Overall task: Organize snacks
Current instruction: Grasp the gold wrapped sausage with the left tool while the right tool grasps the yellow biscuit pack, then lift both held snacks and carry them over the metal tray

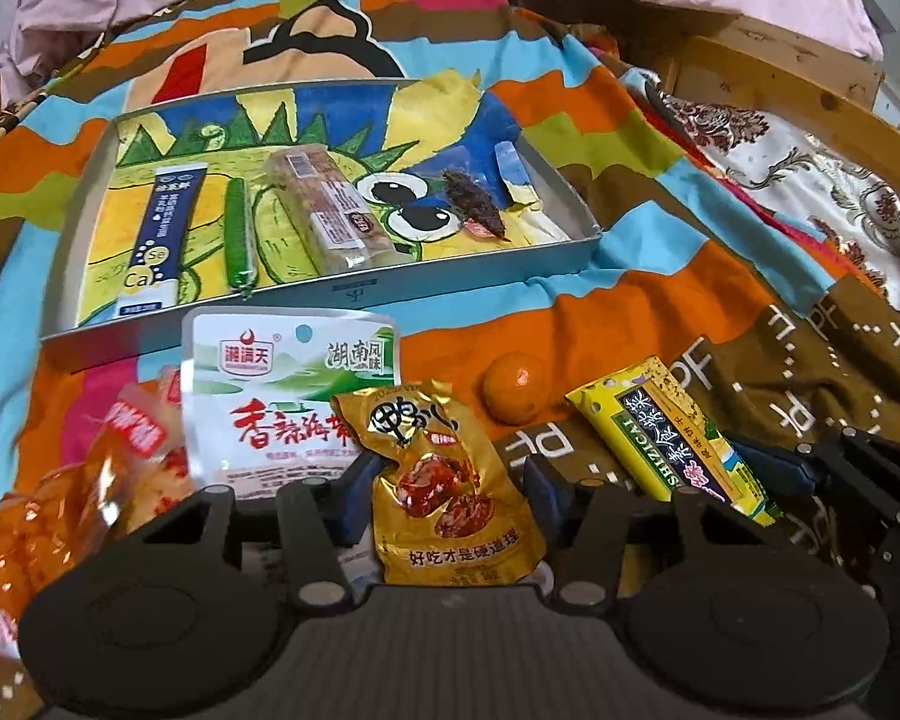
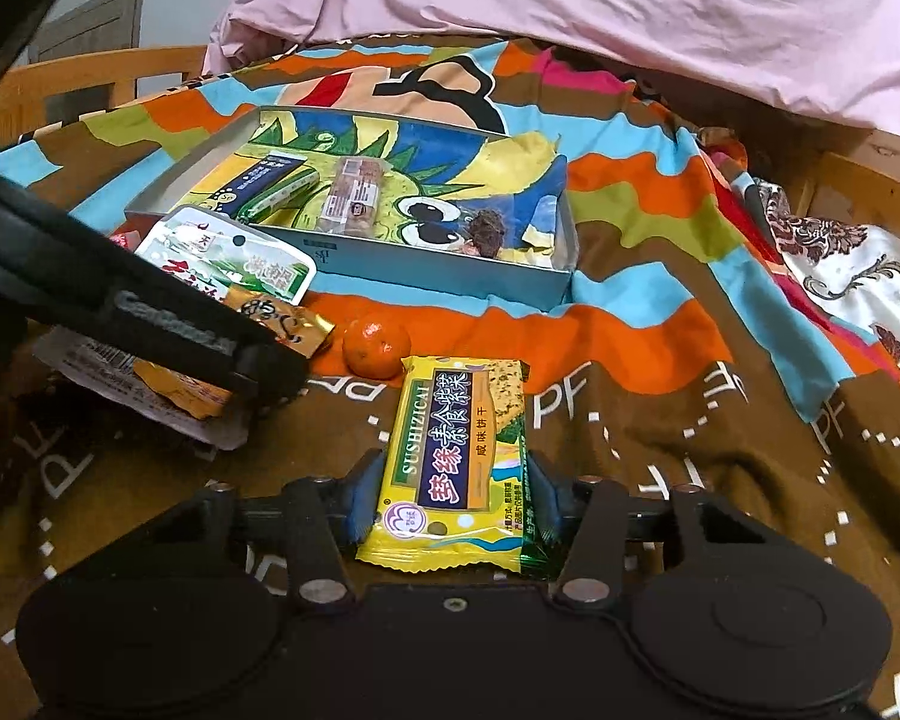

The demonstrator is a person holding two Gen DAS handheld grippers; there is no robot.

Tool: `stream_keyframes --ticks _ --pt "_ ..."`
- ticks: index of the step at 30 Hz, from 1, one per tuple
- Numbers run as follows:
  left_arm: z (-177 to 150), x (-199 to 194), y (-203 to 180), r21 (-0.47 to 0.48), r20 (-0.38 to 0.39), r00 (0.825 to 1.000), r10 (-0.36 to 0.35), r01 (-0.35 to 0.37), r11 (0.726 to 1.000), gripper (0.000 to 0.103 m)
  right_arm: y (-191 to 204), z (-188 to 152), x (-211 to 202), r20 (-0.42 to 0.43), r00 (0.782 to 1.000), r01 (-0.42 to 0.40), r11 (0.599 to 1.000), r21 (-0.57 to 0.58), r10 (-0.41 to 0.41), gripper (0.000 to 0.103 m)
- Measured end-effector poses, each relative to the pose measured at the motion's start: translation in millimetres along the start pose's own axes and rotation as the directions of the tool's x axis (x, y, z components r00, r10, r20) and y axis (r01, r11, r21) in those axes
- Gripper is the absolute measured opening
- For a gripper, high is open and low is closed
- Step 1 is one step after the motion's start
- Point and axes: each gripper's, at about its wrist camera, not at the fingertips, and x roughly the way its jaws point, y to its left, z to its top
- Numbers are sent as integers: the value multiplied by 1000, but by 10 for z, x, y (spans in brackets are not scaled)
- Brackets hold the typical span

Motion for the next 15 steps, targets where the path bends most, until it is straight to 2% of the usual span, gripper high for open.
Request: stream_keyframes --ticks 6,10,12,14,15 --pt "33 77 -23 25 -19 1000 7 -6 1000 56 -19 -9 67 -7 1000 -11 1000 8 11 56" --pt "49 157 -86 70 -39 999 26 -24 997 56 3 -15 57 0 1000 -4 1000 -4 4 52" --pt "54 145 -104 75 -38 998 41 -38 996 49 17 -16 40 10 1000 3 1000 -12 -3 51" --pt "62 96 -89 61 -23 998 50 -49 997 34 39 -17 16 19 1000 12 1000 -26 -12 51" --pt "66 69 -83 55 -21 999 50 -49 997 34 51 -16 9 22 1000 16 999 -35 -15 51"
